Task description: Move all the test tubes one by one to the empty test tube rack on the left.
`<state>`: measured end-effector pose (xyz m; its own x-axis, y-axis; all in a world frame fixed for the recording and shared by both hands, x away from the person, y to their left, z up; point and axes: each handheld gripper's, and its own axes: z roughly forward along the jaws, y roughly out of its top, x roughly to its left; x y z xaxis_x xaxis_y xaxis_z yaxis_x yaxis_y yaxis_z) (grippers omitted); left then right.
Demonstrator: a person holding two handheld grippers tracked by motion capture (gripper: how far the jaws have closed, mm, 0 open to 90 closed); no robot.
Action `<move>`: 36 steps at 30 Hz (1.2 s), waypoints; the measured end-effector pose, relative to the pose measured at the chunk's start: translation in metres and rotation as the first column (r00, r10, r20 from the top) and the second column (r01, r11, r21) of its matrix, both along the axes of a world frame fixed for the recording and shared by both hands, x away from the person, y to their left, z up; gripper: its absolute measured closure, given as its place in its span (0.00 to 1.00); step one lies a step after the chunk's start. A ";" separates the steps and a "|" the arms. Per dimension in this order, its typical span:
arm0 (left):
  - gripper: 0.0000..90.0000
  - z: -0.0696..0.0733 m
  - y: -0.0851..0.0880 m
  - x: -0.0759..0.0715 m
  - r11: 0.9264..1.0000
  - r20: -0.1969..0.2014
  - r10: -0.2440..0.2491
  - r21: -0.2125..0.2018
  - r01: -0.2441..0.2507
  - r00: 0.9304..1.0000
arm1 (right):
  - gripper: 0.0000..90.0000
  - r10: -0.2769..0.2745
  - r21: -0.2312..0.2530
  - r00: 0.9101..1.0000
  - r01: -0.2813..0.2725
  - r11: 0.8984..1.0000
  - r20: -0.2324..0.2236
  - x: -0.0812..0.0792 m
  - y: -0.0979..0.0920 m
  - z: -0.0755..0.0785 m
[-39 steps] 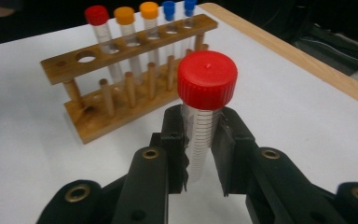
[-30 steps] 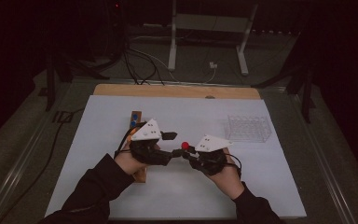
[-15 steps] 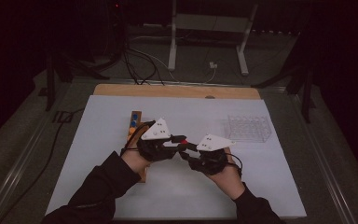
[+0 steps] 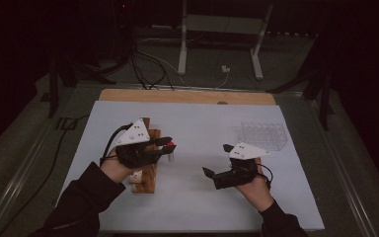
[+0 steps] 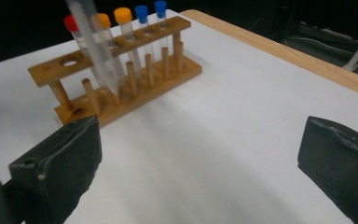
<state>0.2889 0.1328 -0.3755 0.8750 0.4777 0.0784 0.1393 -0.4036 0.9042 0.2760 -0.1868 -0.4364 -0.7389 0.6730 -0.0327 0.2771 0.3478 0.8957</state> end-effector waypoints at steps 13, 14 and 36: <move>0.80 0.003 0.050 -0.016 0.994 0.023 0.108 -0.005 -0.108 0.994 | 0.00 -0.022 0.019 1.000 0.022 1.000 -0.017 0.001 -0.012 -0.005; 0.80 0.003 0.054 -0.017 0.993 0.023 0.114 -0.007 -0.114 0.993 | 0.00 -0.020 0.018 1.000 0.020 1.000 -0.015 0.001 -0.012 -0.005; 0.80 -0.053 0.079 -0.020 0.983 -0.072 0.181 -0.003 -0.181 0.981 | 0.00 -0.030 0.021 0.999 0.031 0.999 -0.016 0.001 -0.015 -0.006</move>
